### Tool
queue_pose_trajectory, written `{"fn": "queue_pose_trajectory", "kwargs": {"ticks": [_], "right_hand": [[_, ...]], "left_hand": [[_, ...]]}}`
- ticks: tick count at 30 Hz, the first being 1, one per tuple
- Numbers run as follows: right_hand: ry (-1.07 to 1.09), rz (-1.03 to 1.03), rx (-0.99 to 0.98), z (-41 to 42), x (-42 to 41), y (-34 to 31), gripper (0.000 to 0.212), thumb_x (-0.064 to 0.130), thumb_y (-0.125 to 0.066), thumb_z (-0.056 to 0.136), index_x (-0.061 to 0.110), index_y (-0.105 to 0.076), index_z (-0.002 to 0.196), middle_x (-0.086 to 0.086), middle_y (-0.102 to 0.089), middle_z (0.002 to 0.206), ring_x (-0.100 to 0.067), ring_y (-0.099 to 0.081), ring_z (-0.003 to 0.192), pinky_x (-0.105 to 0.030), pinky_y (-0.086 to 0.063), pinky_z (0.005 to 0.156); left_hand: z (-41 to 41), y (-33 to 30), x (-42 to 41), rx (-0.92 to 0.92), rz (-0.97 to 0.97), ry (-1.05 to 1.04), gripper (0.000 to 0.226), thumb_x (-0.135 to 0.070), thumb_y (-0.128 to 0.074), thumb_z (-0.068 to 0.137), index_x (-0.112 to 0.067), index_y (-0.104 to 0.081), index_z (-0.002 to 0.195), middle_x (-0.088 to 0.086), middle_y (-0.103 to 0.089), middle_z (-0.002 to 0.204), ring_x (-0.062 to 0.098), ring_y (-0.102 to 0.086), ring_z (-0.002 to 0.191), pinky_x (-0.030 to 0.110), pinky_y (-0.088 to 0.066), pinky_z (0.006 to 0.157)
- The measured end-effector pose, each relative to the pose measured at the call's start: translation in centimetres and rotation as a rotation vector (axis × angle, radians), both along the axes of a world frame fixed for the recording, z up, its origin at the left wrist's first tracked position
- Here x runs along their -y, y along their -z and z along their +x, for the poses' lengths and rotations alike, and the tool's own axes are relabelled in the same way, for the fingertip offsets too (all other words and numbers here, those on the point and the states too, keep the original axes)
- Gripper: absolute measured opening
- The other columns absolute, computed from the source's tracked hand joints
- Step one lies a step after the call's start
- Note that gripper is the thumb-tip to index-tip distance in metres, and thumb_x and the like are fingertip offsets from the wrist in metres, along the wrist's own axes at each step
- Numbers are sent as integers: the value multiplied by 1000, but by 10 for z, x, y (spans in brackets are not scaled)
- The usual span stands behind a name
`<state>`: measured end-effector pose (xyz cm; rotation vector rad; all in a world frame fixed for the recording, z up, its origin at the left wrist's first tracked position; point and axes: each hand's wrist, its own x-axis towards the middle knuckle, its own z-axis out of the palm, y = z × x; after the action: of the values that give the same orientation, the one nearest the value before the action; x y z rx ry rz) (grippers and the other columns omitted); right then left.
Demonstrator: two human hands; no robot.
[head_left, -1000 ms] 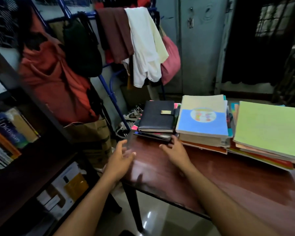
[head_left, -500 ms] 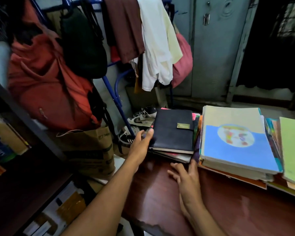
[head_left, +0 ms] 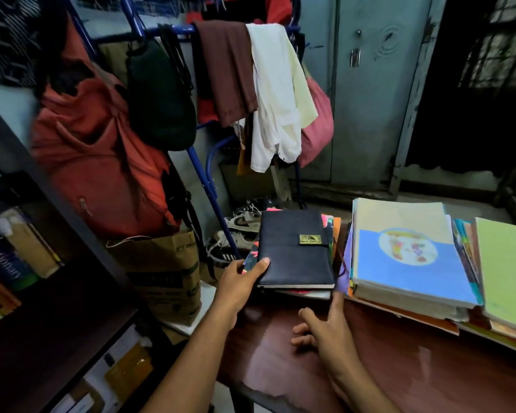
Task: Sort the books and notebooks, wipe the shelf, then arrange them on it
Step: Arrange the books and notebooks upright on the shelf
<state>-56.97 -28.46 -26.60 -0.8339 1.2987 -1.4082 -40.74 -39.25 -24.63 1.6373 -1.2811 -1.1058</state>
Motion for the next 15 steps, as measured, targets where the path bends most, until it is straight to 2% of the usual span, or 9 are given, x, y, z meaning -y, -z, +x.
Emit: {"fn": "queue_pose_trajectory", "kwargs": {"ticks": [4,6,8,9,12,13,15], "right_hand": [[-24,27,-104,0,-9,-1,68,4,-64,91,39,-31,139,-17,-70,87,-30,-73,68,-45,-62,61],[-10,24,-144,-3,-5,-5,57,7,-66,90,37,-40,130,-11,-68,102,-28,-75,82,-43,-62,59],[-5,24,-118,-7,0,-8,41,9,-66,91,32,-43,118,-6,-65,110,-27,-75,86,-43,-62,59],[-11,28,-93,-8,3,-9,40,10,-65,93,30,-42,118,-7,-65,111,-27,-75,85,-43,-62,58],[-6,20,-32,-9,9,-5,44,8,-64,95,20,-36,127,-15,-66,103,-27,-74,70,-42,-60,58],[-7,20,-19,-9,10,-3,47,5,-63,96,20,-34,130,-16,-66,97,-27,-71,65,-46,-60,61],[-22,17,43,-14,13,4,54,-1,-60,96,23,-32,136,-18,-65,93,-28,-68,63,-52,-60,67]], "left_hand": [[6,-4,-21,-33,4,-23,40,-56,-78,81,-23,-70,102,-5,-74,97,11,-69,89,31,-54,83],[6,-10,-21,-22,10,5,40,-57,-76,83,-21,-70,101,-2,-74,99,13,-68,91,33,-53,84],[5,-15,-19,-21,22,32,41,-56,-74,84,-20,-69,102,-2,-74,101,13,-68,92,30,-52,79],[4,-17,-19,-28,33,43,41,-56,-75,83,-20,-69,103,-3,-73,102,12,-67,92,29,-51,78],[-3,-18,-13,-74,79,50,60,-63,-82,68,-24,-63,109,-4,-73,109,14,-69,99,37,-57,91],[-5,-18,-10,-85,93,33,65,-62,-84,64,-24,-60,110,-3,-72,110,15,-70,98,38,-58,89],[-9,-21,-3,-118,118,13,62,-51,-89,68,-19,-57,110,2,-72,108,16,-70,88,31,-57,72]]}}
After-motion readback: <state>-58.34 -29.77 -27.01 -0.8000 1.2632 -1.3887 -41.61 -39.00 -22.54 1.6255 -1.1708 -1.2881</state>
